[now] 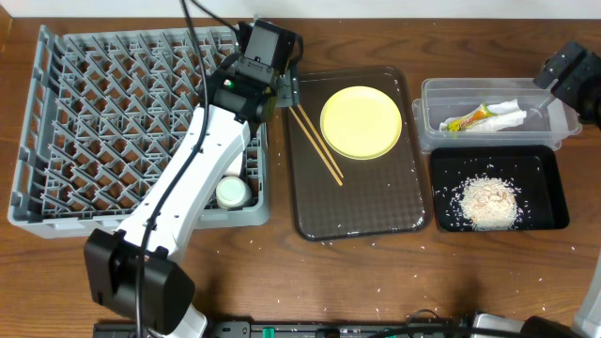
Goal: Sort waste into correct bins and load items into the dishwasher
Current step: 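Set the light-blue bowl upright in the rack and open the gripper, then reach the left gripper to the yellow plate and grasp its rim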
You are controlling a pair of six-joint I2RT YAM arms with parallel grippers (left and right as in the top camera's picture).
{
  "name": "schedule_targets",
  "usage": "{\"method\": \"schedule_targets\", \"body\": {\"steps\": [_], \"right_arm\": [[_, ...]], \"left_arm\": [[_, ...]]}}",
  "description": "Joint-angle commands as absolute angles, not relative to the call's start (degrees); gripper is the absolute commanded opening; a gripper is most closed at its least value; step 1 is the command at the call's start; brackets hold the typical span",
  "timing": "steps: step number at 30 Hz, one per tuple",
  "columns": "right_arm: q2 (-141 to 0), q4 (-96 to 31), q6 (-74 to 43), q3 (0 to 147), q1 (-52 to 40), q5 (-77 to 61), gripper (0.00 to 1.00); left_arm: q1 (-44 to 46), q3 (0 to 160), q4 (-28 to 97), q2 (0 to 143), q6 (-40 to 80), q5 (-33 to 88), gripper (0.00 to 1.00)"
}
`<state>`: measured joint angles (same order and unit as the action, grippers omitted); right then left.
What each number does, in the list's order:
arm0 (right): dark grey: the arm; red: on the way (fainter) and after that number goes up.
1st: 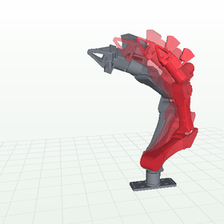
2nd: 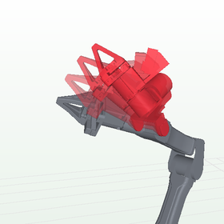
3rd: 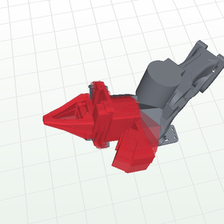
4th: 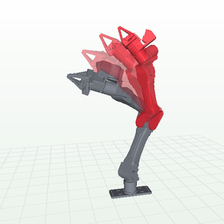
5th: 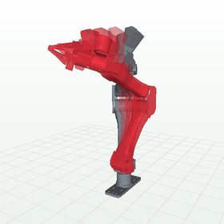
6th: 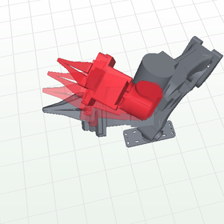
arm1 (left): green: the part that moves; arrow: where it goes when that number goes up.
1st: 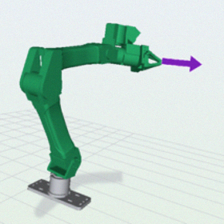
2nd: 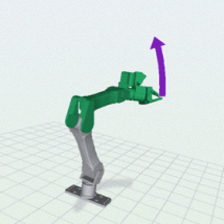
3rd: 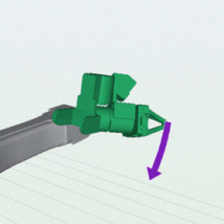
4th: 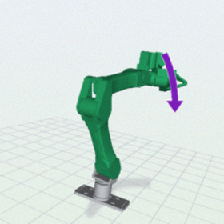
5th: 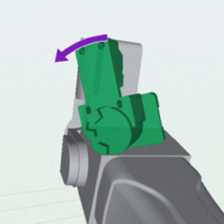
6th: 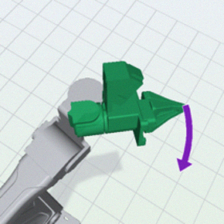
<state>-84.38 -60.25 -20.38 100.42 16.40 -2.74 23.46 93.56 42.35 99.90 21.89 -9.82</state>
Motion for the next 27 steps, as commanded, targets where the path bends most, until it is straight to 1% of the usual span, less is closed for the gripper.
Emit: {"method": "schedule_targets", "body": {"steps": [1,3,9,16,22,27], "right_arm": [[-84.38,-60.27,-20.78,100.77,16.53,-1.91,0.99],[-84.38,-60.27,-20.78,100.77,16.53,-1.91,0.99],[-84.38,-60.27,-20.78,100.77,16.53,-1.93,0.99],[-84.38,-60.27,-20.78,100.77,16.53,-1.91,0.99],[-84.38,-60.27,-20.78,100.77,16.53,-1.91,0.99],[-84.38,-60.27,-20.78,100.77,16.53,-1.91,0.99]], "left_arm": [[24.38,93.21,43.22,103.28,36.75,8.03,0.73],[25.78,93.10,43.11,105.47,38.87,8.08,0.68],[29.30,93.10,39.31,113.36,39.42,7.88,0.63],[29.69,93.10,36.49,120.79,44.93,7.94,0.63],[30.02,93.10,32.45,123.26,45.80,8.67,0.63],[30.33,93.10,31.57,123.79,45.78,8.58,0.63]]}}
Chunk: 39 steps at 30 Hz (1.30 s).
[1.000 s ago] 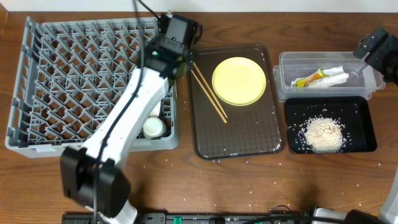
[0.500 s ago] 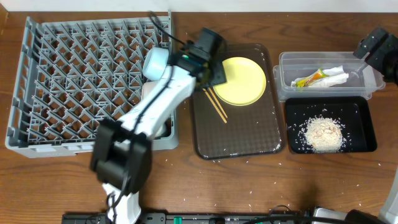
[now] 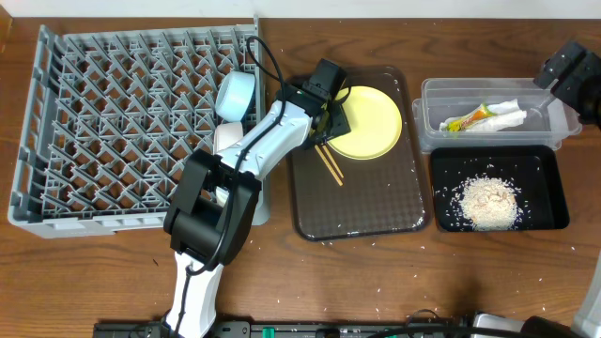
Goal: Sort waste into correct bins and load items into the dishwasher
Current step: 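Reach the left gripper to the yellow plate and grasp its rim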
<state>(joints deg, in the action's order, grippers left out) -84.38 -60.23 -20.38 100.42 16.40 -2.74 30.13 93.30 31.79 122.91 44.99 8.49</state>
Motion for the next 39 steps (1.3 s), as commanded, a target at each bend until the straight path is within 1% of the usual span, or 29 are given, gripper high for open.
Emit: {"method": "schedule_targets", "body": {"steps": [1,12,17,26,34,37,39], "right_arm": [[-84.38,-60.27,-20.78,100.77,16.53,-1.91,0.99],[-84.38,-60.27,-20.75,100.77,16.53,-1.93,0.99],[-84.38,-60.27,-20.75,100.77,16.53,-1.91,0.99],[-84.38,-60.27,-20.75,100.77,16.53,-1.91,0.99],[-84.38,-60.27,-20.78,100.77,16.53,-1.91,0.99],[-84.38,-60.27,-20.78,100.77,16.53,-1.91,0.99],[-84.38,-60.27,-20.78,100.77,16.53,-1.91,0.99]], "left_arm": [[30.33,93.10,31.59,124.01,45.78,8.60,0.63],[30.85,93.10,31.05,125.71,47.51,8.60,0.62],[32.29,93.10,30.65,126.08,47.51,8.60,0.58],[34.22,93.10,28.77,127.55,47.57,8.56,0.58],[34.17,93.10,28.80,131.15,52.88,8.58,0.58],[33.85,93.10,28.73,132.51,54.41,8.60,0.57],[33.52,93.10,28.80,132.84,55.02,8.62,0.50]]}}
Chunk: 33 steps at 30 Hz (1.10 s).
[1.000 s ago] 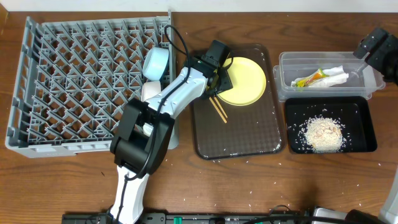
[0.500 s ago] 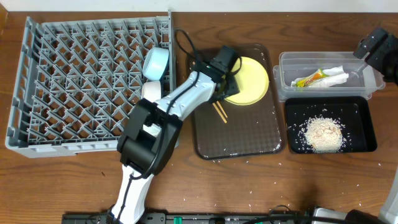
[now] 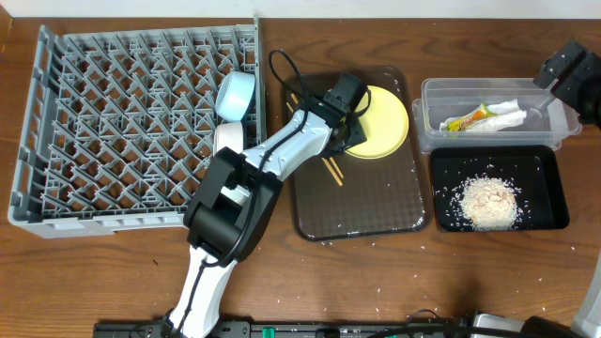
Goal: Sort waste into correct bins and load items into the dishwasher
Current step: 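Reach the left gripper to the yellow plate and grasp its rim, then lift the yellow plate and carry it over the rack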
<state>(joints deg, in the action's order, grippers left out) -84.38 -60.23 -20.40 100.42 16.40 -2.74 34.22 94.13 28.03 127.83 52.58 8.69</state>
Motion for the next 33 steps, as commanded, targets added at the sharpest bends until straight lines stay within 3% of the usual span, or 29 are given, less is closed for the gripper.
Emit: {"method": "schedule_targets", "body": {"steps": [1,11,33], "right_arm": [[-84.38,-60.27,-20.78,100.77,16.53,-1.91,0.99],[-84.38,-60.29,-20.75,100.77,16.53,-1.91,0.99],[-84.38,-60.27,-20.78,100.77,16.53,-1.91,0.99]], "left_arm": [[33.39,93.10,28.77,132.88,55.02,8.60,0.46],[33.06,93.10,28.82,132.88,55.00,8.60,0.09],[25.30,93.12,23.03,125.91,48.03,20.67,0.07]]}}
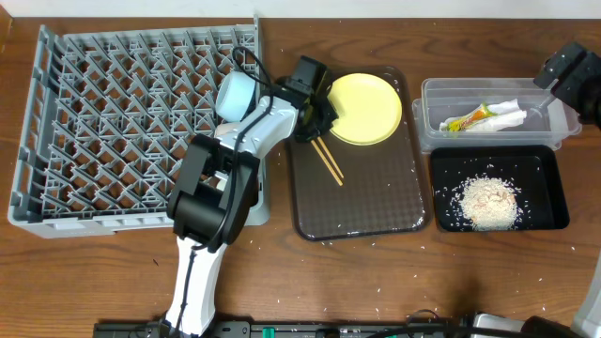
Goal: Sort waste into correct bins and load items into the dishwasher
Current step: 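Lift the yellow plate and carry it over the rack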
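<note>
The yellow plate (368,108) sits at the far end of the brown tray (366,202), looking slightly tilted. My left gripper (322,113) is at the plate's left rim, its fingers closed on the edge. Two wooden chopsticks (329,161) lie on the tray just below the gripper. The grey dish rack (122,131) fills the left side, with a light blue cup (235,94) at its right edge. My right gripper (566,77) hangs at the far right over the clear bin (441,94); its jaws are not readable.
The clear bin holds wrappers (486,118). A black tray (545,164) in front of it holds a heap of rice (488,202). Rice grains are scattered on the wooden table. My left arm (221,188) crosses the rack's right front corner.
My left gripper has moved from the plate's lower left side to its left rim, nearer the rack. The plate has shifted up and to the left on the tray. The right arm is unchanged.
My left gripper was first over the rack's right edge, the plate lying flat on the tray. Then it was at the plate's left edge with the blue cup in the rack. Later the plate sat pushed right. Now it is held at the rim, further back.
</note>
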You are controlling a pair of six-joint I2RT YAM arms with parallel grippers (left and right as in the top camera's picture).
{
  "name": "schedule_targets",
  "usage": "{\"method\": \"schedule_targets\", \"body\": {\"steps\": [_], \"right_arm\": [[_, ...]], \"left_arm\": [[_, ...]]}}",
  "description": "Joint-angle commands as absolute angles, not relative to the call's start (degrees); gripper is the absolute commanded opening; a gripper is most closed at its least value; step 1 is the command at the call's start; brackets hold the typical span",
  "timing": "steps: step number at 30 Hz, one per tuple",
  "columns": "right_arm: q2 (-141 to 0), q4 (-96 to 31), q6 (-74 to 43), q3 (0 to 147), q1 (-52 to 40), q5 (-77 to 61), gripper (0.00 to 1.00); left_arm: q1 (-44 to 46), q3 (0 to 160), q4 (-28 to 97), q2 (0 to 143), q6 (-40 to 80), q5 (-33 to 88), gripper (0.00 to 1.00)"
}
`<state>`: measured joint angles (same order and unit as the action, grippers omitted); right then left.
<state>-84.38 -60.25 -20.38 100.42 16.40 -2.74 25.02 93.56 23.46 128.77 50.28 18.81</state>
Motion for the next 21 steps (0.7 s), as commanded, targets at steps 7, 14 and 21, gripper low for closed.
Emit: {"method": "schedule_targets", "body": {"steps": [7,14,21], "right_arm": [[-84.38,-60.27,-20.75,100.77,16.53,-1.91,0.99],[-84.38,-60.27,-20.75,100.77,16.53,-1.93,0.99],[-84.38,-60.27,-20.75,100.77,16.53,-1.91,0.99]], "left_arm": [[25.32,93.12,20.29,123.70,43.90,24.18,0.07],[24.62,93.12,20.03,117.34,39.75,24.23,0.07],[19.90,93.12,20.82,107.66,35.46,24.16,0.08]]}}
